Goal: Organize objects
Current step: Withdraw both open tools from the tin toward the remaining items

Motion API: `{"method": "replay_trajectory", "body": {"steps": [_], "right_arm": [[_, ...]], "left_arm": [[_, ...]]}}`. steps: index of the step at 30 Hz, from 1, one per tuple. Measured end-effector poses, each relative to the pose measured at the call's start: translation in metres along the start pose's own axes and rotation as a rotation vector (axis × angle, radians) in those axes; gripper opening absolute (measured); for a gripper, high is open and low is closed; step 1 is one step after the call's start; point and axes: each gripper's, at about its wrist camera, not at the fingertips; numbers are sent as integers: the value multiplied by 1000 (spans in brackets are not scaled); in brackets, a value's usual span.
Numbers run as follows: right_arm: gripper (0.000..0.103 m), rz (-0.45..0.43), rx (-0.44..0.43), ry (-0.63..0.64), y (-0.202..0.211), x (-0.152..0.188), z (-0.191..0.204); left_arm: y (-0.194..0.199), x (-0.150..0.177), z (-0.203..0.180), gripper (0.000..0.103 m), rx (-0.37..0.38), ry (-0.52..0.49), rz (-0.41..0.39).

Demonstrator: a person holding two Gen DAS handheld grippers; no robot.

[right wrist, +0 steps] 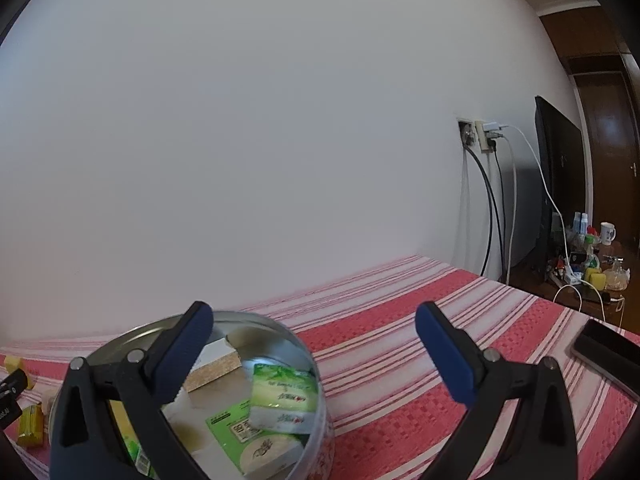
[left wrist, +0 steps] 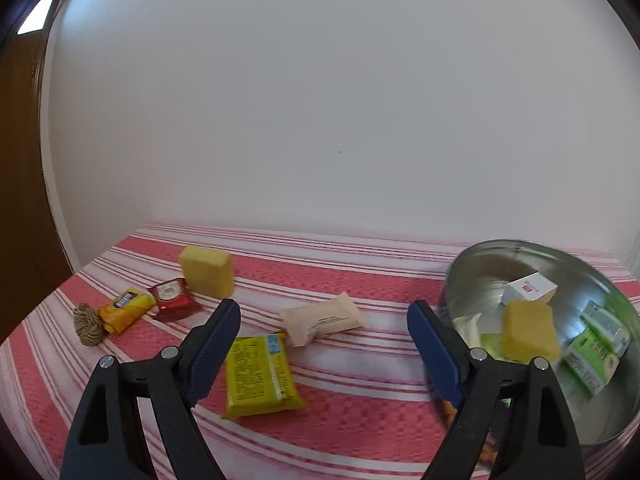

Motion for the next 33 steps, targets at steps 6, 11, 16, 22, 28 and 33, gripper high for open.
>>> {"method": "replay_trajectory", "body": {"steps": [6, 11, 16, 22, 28, 33], "right_arm": [[103, 2, -1, 70, 12, 6, 19], [103, -12, -6, 87, 28, 10, 33], [103, -8, -44, 100, 42, 15, 53], [103, 2, -95, 144, 57, 23, 90], [103, 27, -168, 157, 66, 31, 122], [103, 43, -238, 199, 74, 40, 155]], "left_arm": [[1, 5, 16, 87, -28, -34, 7], [-2, 6, 37, 87, -31, -20, 27], [-6, 5, 52, 87, -30, -17, 33], [-11, 6, 73, 87, -35, 9, 54], [-19, 5, 102, 87, -59, 26, 86], [-26, 5, 136, 87, -114, 57, 115]]}}
Point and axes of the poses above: each gripper's, at about its wrist camera, not at the fingertips, and y roughly against the way its jaws point, z to its left, x to its underside, and after that the axes turned 3 degrees about x, right-handed
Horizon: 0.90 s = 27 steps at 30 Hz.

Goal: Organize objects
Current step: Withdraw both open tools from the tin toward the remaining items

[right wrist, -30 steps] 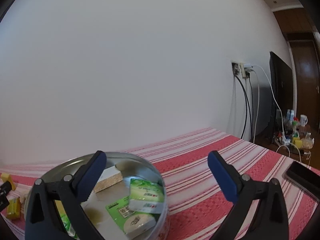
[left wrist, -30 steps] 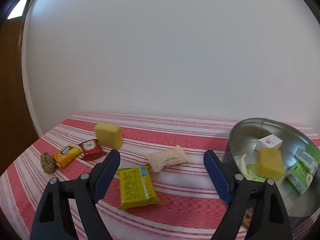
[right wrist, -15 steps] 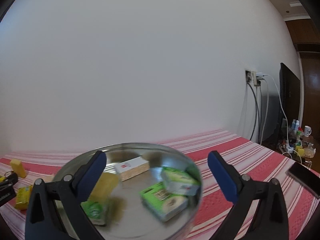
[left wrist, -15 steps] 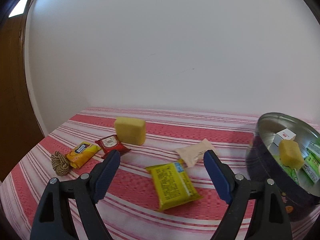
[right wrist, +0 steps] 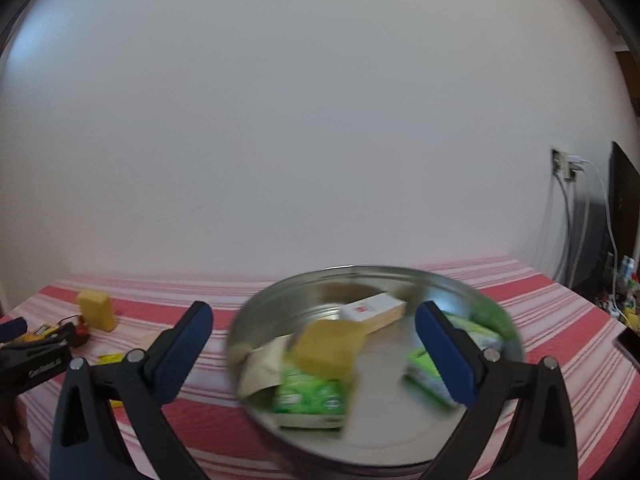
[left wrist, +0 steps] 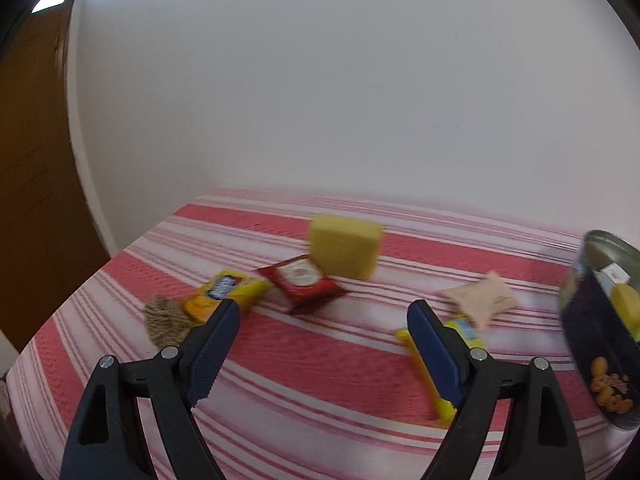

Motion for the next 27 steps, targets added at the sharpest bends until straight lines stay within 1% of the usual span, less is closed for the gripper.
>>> {"method": "replay_trajectory", "body": {"steps": [5, 8, 11, 13, 16, 18, 20, 23, 24, 27], "right_arm": [[102, 23, -68, 34, 0, 3, 31], [102, 46, -111, 54, -1, 5, 52], [102, 87, -165, 64, -5, 8, 73], [102, 112, -196, 88, -8, 8, 89], [101, 160, -239, 124, -15, 12, 115], [101, 218, -270, 143, -24, 15, 130], [99, 265, -281, 163, -34, 18, 139], [97, 337, -304, 181, -49, 22, 155], [97, 370, -309, 184, -55, 25, 161], [93, 446, -309, 207, -68, 32, 172]], "left_arm": [[-14, -2, 39, 87, -35, 77, 41], [-21, -3, 61, 87, -92, 117, 55], [-31, -4, 84, 87, -154, 169, 87], [-38, -3, 101, 87, -169, 211, 120], [-48, -3, 118, 87, -187, 245, 154], [-53, -2, 127, 87, -191, 269, 173], [-58, -1, 133, 87, -186, 279, 193], [-70, 1, 141, 87, -158, 304, 243], [-71, 3, 145, 87, -137, 331, 247], [-73, 4, 149, 87, -121, 355, 256]]}}
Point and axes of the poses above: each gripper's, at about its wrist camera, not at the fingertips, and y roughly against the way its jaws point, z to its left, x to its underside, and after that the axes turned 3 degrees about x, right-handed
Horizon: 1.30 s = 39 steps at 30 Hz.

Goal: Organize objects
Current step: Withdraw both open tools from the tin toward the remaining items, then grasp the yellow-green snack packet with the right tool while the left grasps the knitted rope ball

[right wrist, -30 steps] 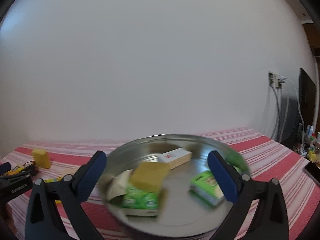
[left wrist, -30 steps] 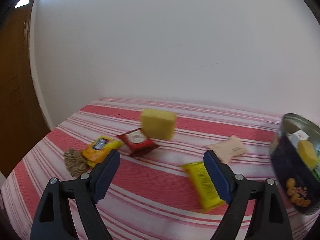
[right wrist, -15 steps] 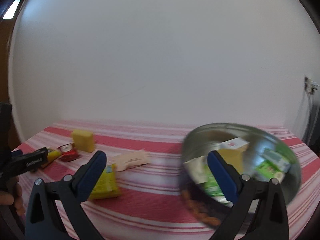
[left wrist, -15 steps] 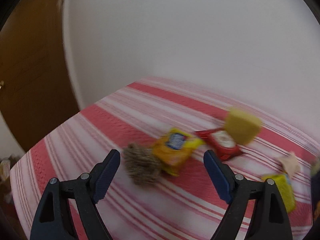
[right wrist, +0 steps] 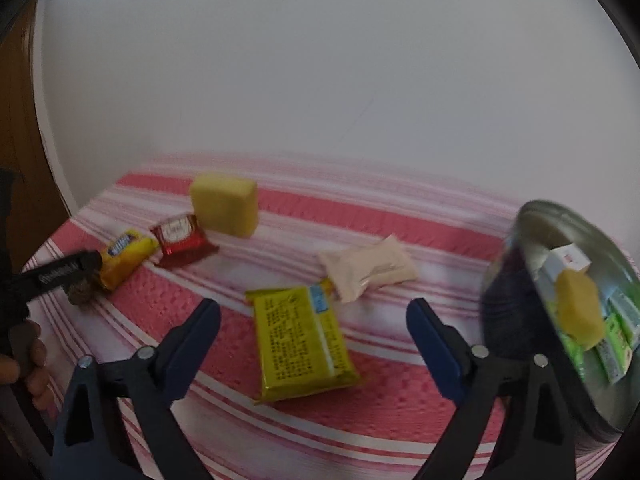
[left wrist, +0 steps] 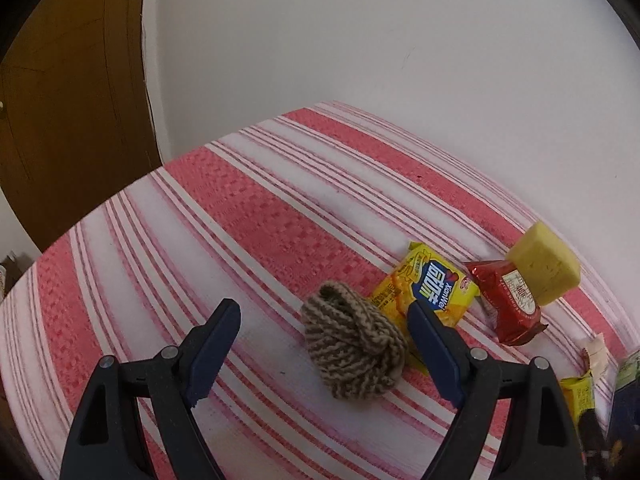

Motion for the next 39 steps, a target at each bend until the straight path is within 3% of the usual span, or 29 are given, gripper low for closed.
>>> {"method": "replay_trajectory", "body": {"steps": [6, 8, 11, 13, 15, 19, 21, 29, 35, 39], "right_arm": [[83, 171, -1, 28, -32, 3, 8], [81, 196, -15, 17, -37, 5, 6], [76, 193, -12, 10, -36, 7, 5], [64, 185, -12, 10, -33, 8, 5], [61, 181, -20, 13, -30, 10, 4], [54, 176, -31, 20, -28, 12, 3], [53, 175, -34, 21, -27, 13, 3], [50, 169, -58, 7, -29, 12, 1], [50, 96, -111, -36, -18, 9, -5], [50, -55, -124, -45, 9, 5, -5]], "left_arm": [[0, 1, 8, 87, 57, 72, 28], [0, 1, 4, 87, 69, 55, 31], [1, 2, 0, 87, 77, 43, 34], [4, 3, 4, 84, 91, 48, 35], [6, 1, 11, 74, 98, 81, 30], [6, -1, 20, 63, 138, 128, 28], [6, 0, 20, 49, 158, 128, 35], [7, -1, 21, 46, 183, 148, 20], [42, -1, 9, 46, 198, 89, -188], [58, 4, -6, 47, 183, 23, -290]]}}
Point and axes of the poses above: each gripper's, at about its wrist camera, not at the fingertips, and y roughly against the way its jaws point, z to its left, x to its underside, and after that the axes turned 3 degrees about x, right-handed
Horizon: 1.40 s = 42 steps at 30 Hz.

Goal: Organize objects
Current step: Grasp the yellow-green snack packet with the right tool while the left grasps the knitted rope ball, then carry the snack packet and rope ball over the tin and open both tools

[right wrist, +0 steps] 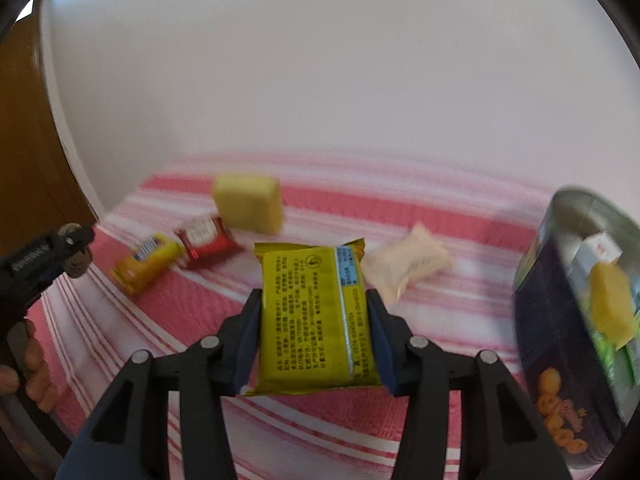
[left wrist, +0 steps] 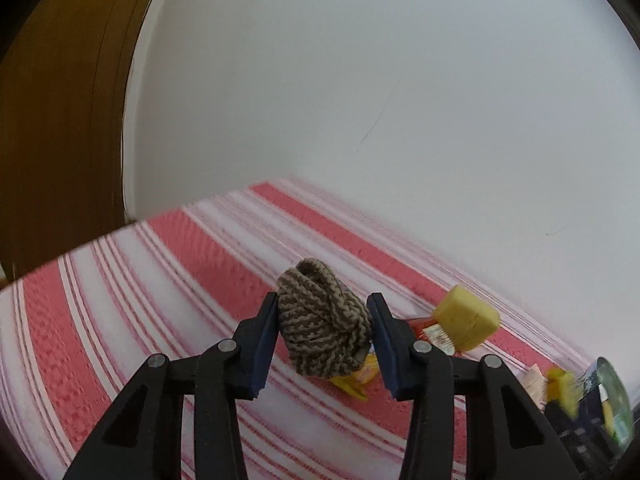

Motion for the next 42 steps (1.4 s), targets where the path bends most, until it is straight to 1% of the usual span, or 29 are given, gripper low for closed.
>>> {"method": "replay_trajectory", "body": {"steps": [2, 5, 9, 15, 24, 27, 31, 38, 42], "right_arm": [[50, -83, 20, 4, 16, -1, 1], [50, -175, 76, 15, 32, -1, 0], [50, -235, 123, 0, 45, 1, -8], [50, -280, 177, -1, 55, 4, -19], [50, -323, 234, -27, 72, 13, -48], [50, -326, 246, -38, 76, 17, -60], [50, -333, 263, -53, 82, 20, -74], [50, -382, 315, -78, 97, 25, -102], [50, -396, 342, -93, 103, 27, -120]], "left_arm": [[2, 2, -9, 47, -16, -45, -20], [6, 6, -21, 47, -29, -105, -39], [11, 12, -38, 47, -30, -155, -35], [21, 24, -68, 47, -25, -233, -39], [35, 42, -109, 47, 34, -271, -24], [33, 45, -118, 47, 49, -282, -16], [39, 52, -137, 47, 69, -305, -12], [47, 59, -163, 47, 111, -336, -19], [49, 65, -181, 47, 143, -347, -15]]}}
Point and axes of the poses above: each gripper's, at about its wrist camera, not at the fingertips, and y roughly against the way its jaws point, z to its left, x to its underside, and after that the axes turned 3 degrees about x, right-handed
